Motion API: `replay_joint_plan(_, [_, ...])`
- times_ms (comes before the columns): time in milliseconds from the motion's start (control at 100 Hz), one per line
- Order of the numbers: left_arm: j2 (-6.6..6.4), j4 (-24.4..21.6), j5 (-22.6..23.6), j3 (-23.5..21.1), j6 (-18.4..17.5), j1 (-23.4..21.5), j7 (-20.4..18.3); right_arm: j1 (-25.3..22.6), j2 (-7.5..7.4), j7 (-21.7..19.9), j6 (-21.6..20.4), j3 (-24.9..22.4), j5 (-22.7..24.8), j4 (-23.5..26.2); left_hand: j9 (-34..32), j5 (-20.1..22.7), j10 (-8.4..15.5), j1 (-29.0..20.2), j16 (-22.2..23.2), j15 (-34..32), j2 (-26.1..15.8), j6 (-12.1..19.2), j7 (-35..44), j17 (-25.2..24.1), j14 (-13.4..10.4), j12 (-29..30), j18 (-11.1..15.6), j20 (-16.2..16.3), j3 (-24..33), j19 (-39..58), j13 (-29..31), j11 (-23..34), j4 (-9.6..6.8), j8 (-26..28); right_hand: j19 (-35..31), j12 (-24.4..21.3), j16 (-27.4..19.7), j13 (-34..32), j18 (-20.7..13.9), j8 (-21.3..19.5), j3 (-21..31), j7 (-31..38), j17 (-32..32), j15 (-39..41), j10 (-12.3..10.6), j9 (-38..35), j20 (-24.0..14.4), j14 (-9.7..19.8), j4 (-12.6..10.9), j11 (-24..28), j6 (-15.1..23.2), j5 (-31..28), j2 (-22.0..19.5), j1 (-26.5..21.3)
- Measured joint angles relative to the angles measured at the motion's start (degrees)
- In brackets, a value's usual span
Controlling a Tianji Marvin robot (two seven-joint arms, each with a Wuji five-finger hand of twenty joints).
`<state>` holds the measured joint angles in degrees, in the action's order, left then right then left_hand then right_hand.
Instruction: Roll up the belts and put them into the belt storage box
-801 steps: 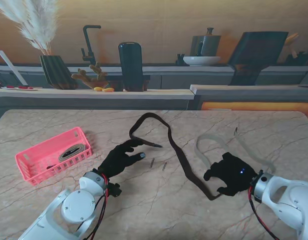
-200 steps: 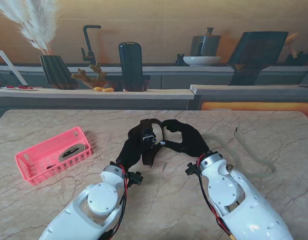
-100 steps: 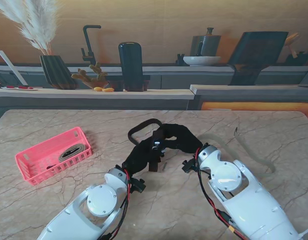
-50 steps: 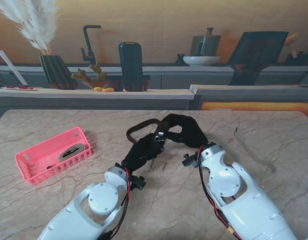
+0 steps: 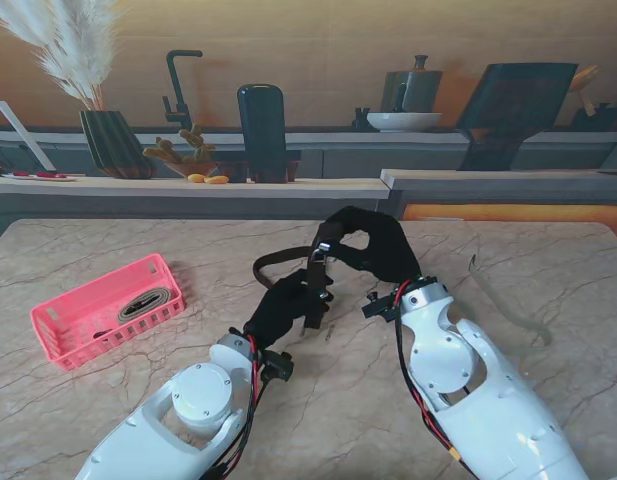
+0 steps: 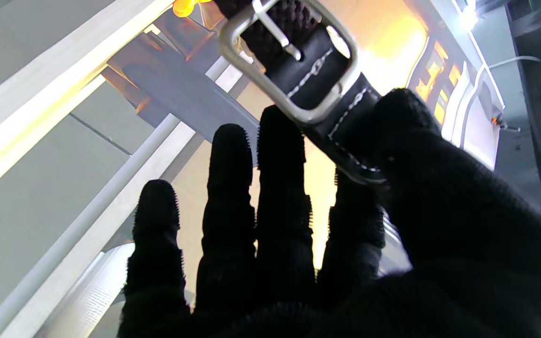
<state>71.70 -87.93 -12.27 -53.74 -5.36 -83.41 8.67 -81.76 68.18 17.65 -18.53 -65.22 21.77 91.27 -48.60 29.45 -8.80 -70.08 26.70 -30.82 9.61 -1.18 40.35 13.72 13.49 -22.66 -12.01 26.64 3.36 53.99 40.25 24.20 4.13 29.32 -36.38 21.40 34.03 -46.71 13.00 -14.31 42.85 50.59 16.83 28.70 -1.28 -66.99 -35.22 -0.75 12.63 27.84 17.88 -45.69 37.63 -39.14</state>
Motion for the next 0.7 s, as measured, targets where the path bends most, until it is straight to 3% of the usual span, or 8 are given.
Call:
replay_joint_plan(110, [0.0, -0.5, -2.9, -0.1, 0.5, -0.5, -2.4, 1.3, 0.32, 3.2, -1.3, 1.6, 4.9, -2.7, -2.7, 1.4, -0.1, 0.0, 0.8, -2.4, 0.1, -1.6, 0.5, 1.8, 0.6, -0.8, -0.9, 1.0, -0.6, 2.3, 2.3, 1.6, 0.0, 0.0, -0.6, 0.0, 0.3, 0.0, 0.0, 0.0, 0.0, 0.3, 0.0, 0.8, -0.5, 0.0, 0.0, 0.3, 0.0, 0.8, 0.0, 0.4, 0.0, 0.0])
replay_joint_plan(420, [-0.03, -0.9, -6.5, 0.2, 0.9, -1.3, -3.7, 3.4, 0.7, 3.3, -2.1, 4.3, 5.2, -6.6, -6.1, 2.1, -0.1, 0.1, 1.4, -5.3, 0.1, -2.8, 2.7, 3.1, 0.8, -0.8, -2.0, 2.5, -1.1, 5.3, 3.8, 2.8, 0.0, 0.0, -1.2, -0.2, 0.3, 0.0, 0.0, 0.0, 0.0, 0.4, 0.0, 1.5, -0.5, 0.1, 0.1, 0.4, 0.0, 1.5, 0.0, 0.5, -0.1, 0.1])
replay_joint_plan(510, [0.02, -1.5, -7.7, -0.2, 1.0, -1.8, -3.7, 3.7, 0.83, 3.9, -2.1, 4.7, 5.6, -7.3, -6.1, 2.1, 0.0, 1.6, 0.6, -5.9, 1.4, -3.8, 3.5, 3.1, 0.8, 0.6, -2.3, 2.5, 3.5, 5.3, 3.8, 2.8, 0.0, -0.5, -1.4, -0.2, 0.3, 0.0, 0.0, 0.0, -0.1, 0.4, 0.0, 1.6, -0.5, 0.1, 0.1, 0.4, 0.0, 1.6, 0.0, 0.6, -0.1, 0.2])
replay_joint_plan(700, [0.52, -3.6, -13.0, -1.8, 1.9, -3.7, -1.6, 3.6, 0.88, 3.8, -2.8, 4.7, 6.4, -8.2, -6.7, 2.1, 0.0, 2.5, 0.1, -6.1, 1.4, -5.3, 3.6, 3.2, 0.8, 1.6, -2.3, 2.5, 4.8, 5.9, 4.4, 2.8, 0.01, -0.8, -1.8, -1.5, 0.3, 0.7, 0.0, 0.0, -0.1, 1.0, -0.1, 1.6, -0.6, 0.7, 0.6, 0.4, 0.1, 2.1, 0.7, 1.1, -0.1, 0.2])
